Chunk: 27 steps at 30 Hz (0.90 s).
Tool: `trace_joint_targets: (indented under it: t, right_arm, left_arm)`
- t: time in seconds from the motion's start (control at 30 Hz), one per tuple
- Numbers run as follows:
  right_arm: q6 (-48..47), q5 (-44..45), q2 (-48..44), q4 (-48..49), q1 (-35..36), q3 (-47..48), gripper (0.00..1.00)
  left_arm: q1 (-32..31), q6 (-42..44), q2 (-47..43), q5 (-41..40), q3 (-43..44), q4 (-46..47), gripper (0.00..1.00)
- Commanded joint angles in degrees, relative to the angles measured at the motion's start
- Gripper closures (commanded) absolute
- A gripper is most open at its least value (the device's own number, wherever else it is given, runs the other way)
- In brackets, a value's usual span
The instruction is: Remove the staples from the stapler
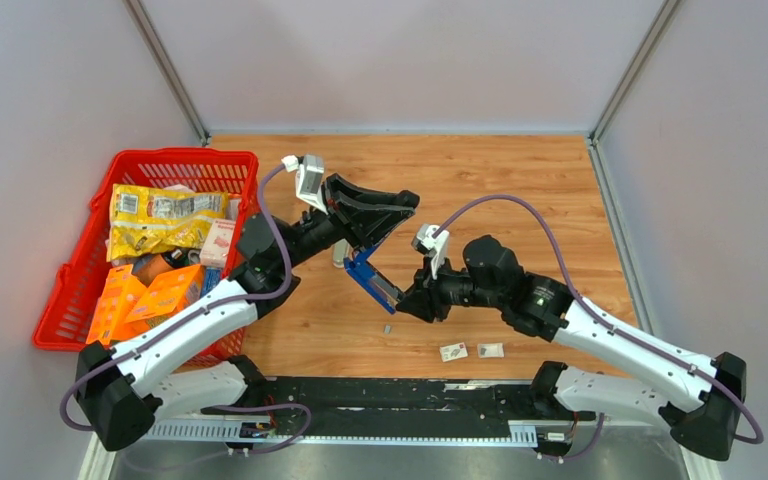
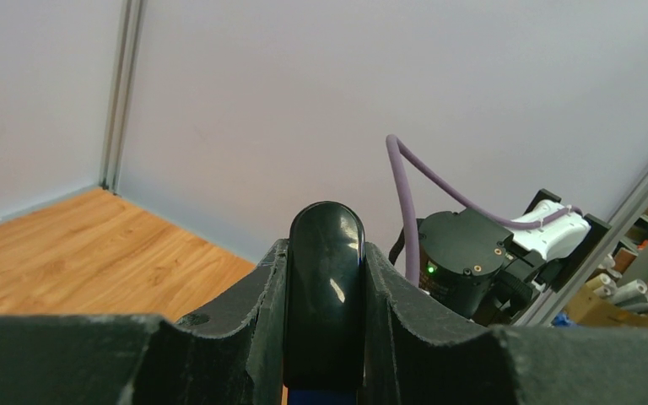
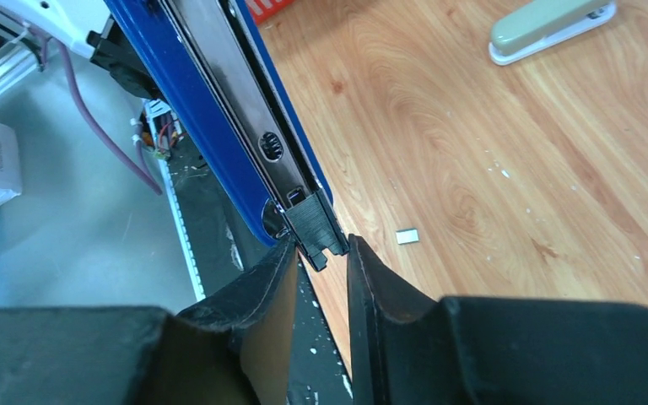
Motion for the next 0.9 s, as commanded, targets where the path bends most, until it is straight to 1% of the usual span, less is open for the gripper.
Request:
trace_joint_targets:
  t: [0.0,0.17,0.6,0.87]
  right_arm:
    - [-3.07,5.93,-2.26,-1.85,0.08,3.04,0.69]
    - [-4.12,7.95,-3.41,-3.87,-0.09,3.39,0.64]
    - [-2.02,6.02,0.11,-1.15,0.0,4.44,0.59]
    - [-2.72,8.65,-3.05,-5.01,-0.09,5.32,0.56]
  left_arm:
    - [-0.25,0.72,-2.68,0.12,1.77,1.16,1.0]
    - [-0.25,1.42,-3.56,-0.4,1.42,0.55,1.0]
    - [-0.25,1.6,-3.29,-2.52,3.26,1.95,1.0]
    - [-0.25,2.13,-3.21,-1.9,3.26,1.25,1.0]
